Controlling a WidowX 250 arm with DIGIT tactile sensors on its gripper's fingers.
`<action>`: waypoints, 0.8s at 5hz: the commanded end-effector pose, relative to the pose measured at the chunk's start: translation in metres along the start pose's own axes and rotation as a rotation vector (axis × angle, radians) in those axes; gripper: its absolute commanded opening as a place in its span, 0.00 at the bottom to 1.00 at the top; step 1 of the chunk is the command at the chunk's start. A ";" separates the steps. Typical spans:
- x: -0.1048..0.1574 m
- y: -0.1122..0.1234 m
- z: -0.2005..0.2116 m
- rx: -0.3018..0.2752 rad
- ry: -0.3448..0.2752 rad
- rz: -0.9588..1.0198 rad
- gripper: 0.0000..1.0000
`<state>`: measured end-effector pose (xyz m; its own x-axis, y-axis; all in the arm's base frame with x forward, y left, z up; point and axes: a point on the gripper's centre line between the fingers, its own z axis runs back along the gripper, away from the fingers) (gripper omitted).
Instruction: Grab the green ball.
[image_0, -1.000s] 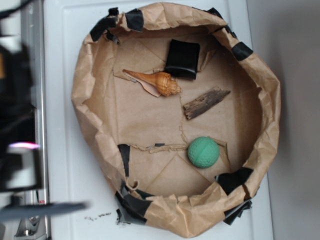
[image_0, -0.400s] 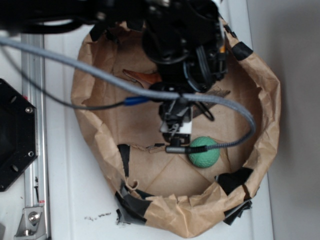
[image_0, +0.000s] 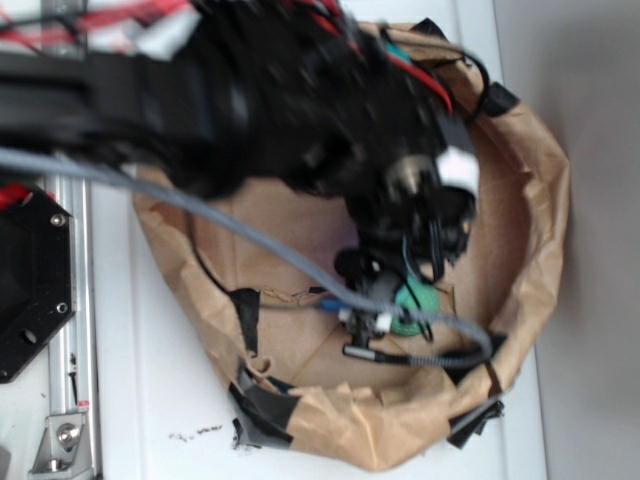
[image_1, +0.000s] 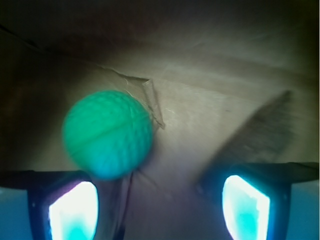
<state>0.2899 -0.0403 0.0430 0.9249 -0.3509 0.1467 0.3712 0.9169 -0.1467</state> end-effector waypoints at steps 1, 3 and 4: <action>0.040 -0.036 0.004 -0.096 -0.093 -0.064 1.00; 0.032 -0.038 0.001 -0.086 -0.069 -0.035 0.00; 0.030 -0.033 0.026 -0.080 -0.106 -0.010 0.00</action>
<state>0.2968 -0.0744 0.0546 0.9188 -0.3495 0.1837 0.3871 0.8891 -0.2443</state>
